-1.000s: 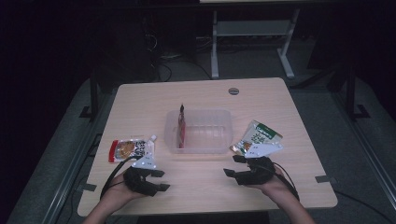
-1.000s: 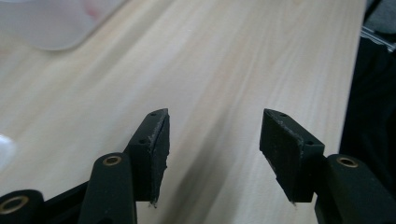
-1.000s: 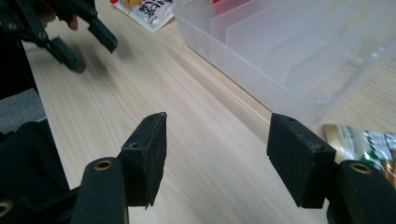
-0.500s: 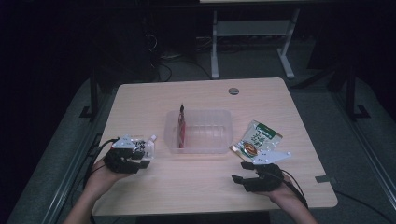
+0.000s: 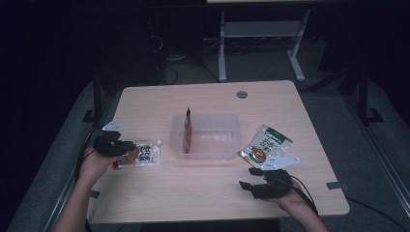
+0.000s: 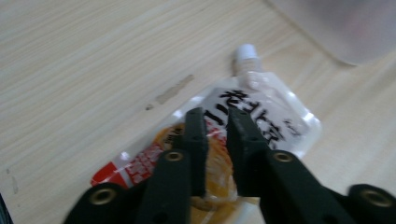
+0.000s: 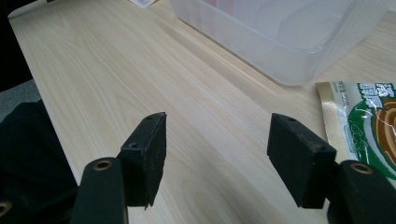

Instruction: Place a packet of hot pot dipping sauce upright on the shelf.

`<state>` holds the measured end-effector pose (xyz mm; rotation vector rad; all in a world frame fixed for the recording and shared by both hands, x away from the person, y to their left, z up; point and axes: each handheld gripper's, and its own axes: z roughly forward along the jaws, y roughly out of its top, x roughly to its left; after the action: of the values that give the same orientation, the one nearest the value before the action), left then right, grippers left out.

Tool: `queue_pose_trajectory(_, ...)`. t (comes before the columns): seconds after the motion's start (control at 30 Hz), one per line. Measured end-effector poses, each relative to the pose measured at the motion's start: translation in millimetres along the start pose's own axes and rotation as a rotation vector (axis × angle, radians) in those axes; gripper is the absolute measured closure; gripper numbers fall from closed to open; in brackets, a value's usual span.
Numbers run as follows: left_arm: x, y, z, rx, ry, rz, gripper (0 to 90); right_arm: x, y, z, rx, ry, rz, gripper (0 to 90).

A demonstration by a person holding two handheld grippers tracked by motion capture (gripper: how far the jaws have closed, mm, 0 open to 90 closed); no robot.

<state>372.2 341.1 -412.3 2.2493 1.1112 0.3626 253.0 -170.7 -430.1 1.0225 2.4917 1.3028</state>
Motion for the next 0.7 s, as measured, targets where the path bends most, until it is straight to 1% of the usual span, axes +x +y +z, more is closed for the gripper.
queue_pose_trajectory(0.07, 5.0, -0.2, 5.2, 0.005, 0.004, -0.008, 87.7, 0.6, 0.3, -0.1, -0.002, 0.002, 0.004, 37.0)
queue_pose_trajectory(0.1, 6.4, -0.6, 8.2, 0.012, 0.005, -0.013, 89.5, 0.6, 0.3, 0.0, -0.004, 0.003, 0.003, 37.0)
queue_pose_trajectory(0.17, 7.9, -2.6, 14.2, 0.055, 0.018, -0.003, 89.6, 0.2, 0.3, 0.1, -0.003, 0.002, -0.005, 37.0)
queue_pose_trajectory(0.2, 7.9, -4.2, 17.4, 0.068, 0.020, -0.006, 89.6, 0.2, 0.3, 0.1, -0.002, -0.002, -0.009, 37.0)
queue_pose_trajectory(0.23, 8.7, -6.3, 20.1, 0.091, 0.018, 0.001, 89.6, 0.2, 0.4, 0.0, -0.001, -0.002, -0.012, 37.1)
queue_pose_trajectory(0.3, 9.7, -10.1, 22.7, 0.082, 0.012, 0.002, 89.6, 0.5, 0.4, 0.1, 0.000, -0.002, -0.015, 37.1)
queue_pose_trajectory(0.37, 13.1, -13.2, 23.8, 0.073, -0.010, -0.017, 89.7, 0.4, 0.5, 0.2, 0.001, 0.001, -0.012, 37.1)
queue_pose_trajectory(0.43, 14.5, -15.6, 25.4, 0.066, -0.021, -0.024, 89.7, 0.4, 0.7, 0.3, 0.001, 0.004, -0.010, 37.0)
queue_pose_trajectory(0.5, 14.8, -16.6, 27.3, 0.073, -0.023, -0.021, 89.8, 0.7, 0.8, 0.3, 0.002, 0.003, -0.010, 37.0)
queue_pose_trajectory(0.53, 13.7, -16.5, 28.5, 0.077, -0.021, -0.020, 89.9, 0.2, 0.8, 0.4, 0.000, 0.003, -0.017, 37.1)
queue_pose_trajectory(0.57, 13.2, -16.0, 29.2, 0.086, -0.015, -0.007, 89.9, 0.4, 0.9, 0.4, -0.001, 0.003, -0.017, 37.0)
queue_pose_trajectory(0.63, 11.1, -15.4, 31.8, 0.094, -0.009, -0.015, 89.9, 0.8, 1.0, 0.9, 0.000, 0.003, -0.016, 37.1)
queue_pose_trajectory(0.67, 10.9, -15.3, 32.6, 0.101, -0.007, -0.008, 89.9, 1.0, 1.2, 1.1, 0.001, 0.003, -0.014, 37.1)
queue_pose_trajectory(0.7, 10.2, -15.3, 33.2, 0.111, -0.015, -0.009, 90.0, 0.9, 1.1, 1.7, -0.001, 0.005, -0.020, 37.1)
